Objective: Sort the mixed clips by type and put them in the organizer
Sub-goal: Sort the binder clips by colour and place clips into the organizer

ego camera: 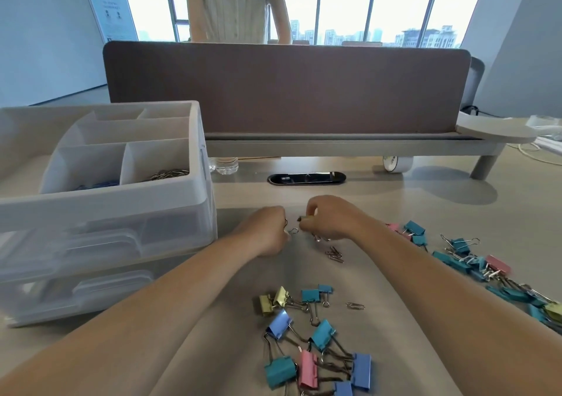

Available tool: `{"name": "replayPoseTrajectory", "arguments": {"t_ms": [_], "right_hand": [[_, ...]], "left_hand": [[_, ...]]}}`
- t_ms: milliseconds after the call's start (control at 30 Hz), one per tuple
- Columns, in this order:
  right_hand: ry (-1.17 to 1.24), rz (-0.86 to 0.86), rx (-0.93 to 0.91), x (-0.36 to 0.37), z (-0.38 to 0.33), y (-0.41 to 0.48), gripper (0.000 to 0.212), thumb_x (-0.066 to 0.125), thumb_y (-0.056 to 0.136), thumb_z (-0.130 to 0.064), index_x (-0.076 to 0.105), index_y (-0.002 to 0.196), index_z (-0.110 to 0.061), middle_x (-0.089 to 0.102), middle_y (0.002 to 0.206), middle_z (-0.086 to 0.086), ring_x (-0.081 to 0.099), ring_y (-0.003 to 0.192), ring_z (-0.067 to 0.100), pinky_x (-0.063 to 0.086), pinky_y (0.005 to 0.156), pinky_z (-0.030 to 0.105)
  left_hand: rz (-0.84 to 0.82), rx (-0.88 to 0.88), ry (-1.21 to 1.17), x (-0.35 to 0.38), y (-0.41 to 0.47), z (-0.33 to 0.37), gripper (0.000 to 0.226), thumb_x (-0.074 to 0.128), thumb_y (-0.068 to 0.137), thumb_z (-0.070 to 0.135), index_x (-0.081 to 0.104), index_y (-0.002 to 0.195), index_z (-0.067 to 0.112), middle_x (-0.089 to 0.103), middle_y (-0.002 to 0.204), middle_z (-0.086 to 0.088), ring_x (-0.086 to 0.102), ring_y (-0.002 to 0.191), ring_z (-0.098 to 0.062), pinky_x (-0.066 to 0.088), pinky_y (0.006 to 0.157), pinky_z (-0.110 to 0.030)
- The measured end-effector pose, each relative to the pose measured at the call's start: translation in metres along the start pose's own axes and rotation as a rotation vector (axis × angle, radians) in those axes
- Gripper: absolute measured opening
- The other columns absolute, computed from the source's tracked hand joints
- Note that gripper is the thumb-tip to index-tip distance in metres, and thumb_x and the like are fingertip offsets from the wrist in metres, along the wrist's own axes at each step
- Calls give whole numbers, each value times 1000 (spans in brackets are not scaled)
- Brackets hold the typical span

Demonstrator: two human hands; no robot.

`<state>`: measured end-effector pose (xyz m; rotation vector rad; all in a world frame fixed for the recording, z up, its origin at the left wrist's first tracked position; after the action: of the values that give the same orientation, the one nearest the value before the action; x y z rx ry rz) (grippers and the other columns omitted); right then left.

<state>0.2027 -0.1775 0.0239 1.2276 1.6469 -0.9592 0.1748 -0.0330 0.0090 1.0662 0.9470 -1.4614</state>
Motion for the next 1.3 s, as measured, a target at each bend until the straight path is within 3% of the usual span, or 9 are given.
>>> {"name": "replayPoseTrajectory", "arguments": {"t_ms": [167, 433, 533, 733, 900, 1067, 1133, 1300], "right_hand": [[251, 95, 51, -15, 13, -2, 24, 65, 83, -38, 65, 91, -16, 62, 82, -6, 58, 77, 14, 41, 62, 27], [252, 173, 120, -23, 26, 1, 36, 63, 82, -37, 66, 93, -3, 71, 80, 7, 61, 68, 20, 44, 63, 30], [143, 143, 127, -19, 30, 7, 28, 64, 82, -39, 65, 90, -12, 69, 81, 3, 65, 78, 23, 43, 62, 29], [-44, 109, 124, -5, 35, 19, 32, 64, 84, -44, 65, 102, -17, 66, 107, 4, 61, 95, 24, 47, 76, 31], [-63, 138, 105, -7, 38, 14, 43, 60, 88, -47, 62, 119, -16, 62, 121, 6, 58, 109, 26, 48, 88, 35], [-96, 229, 48, -19, 36, -1, 15, 64, 88, -26, 68, 102, -22, 64, 111, 2, 59, 100, 21, 49, 79, 31], [-88, 160, 19, -17, 34, -10, 6, 64, 90, -23, 69, 92, -22, 66, 101, 1, 60, 91, 19, 50, 74, 31], [-161, -11, -14, -6, 37, -30, 20, 67, 90, -33, 75, 97, -17, 68, 92, 4, 63, 85, 21, 54, 77, 36]], "left_hand": [[45, 2, 9, -1, 5, 4, 14, 54, 95, 25, 52, 104, 15, 56, 109, -7, 53, 95, -26, 41, 71, -33], [79, 20, 25, 5, 21, 20, 18, 52, 93, 16, 57, 110, 12, 57, 113, -9, 57, 101, -30, 48, 78, -36], [93, 20, 42, 8, 27, 26, 20, 54, 91, 14, 59, 111, 11, 56, 114, -10, 58, 104, -32, 48, 80, -37], [90, 13, 106, 15, 34, 27, 7, 56, 88, 15, 56, 95, 13, 54, 108, -11, 59, 101, -35, 43, 72, -33], [198, 60, 78, 12, 29, 29, 32, 59, 88, 17, 57, 120, 12, 48, 118, -11, 52, 109, -31, 47, 85, -40], [185, 160, 35, 8, 18, 42, 21, 58, 91, 19, 67, 109, 17, 65, 108, -7, 60, 98, -28, 51, 81, -36], [179, 185, 18, 8, 15, 46, 19, 59, 92, 21, 68, 108, 19, 67, 107, -7, 61, 98, -28, 50, 79, -34], [45, 207, 20, 21, 15, 52, 34, 60, 92, 23, 63, 125, 24, 65, 119, -7, 61, 105, -27, 49, 82, -34]]}}
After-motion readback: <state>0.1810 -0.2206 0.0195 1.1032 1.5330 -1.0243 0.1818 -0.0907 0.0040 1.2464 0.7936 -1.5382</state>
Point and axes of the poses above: each hand's wrist, its own y-axis towards the middle knuckle, its own x-axis out of the palm, z = x × y, the point moved 4 cm from there along y, towards the middle knuckle
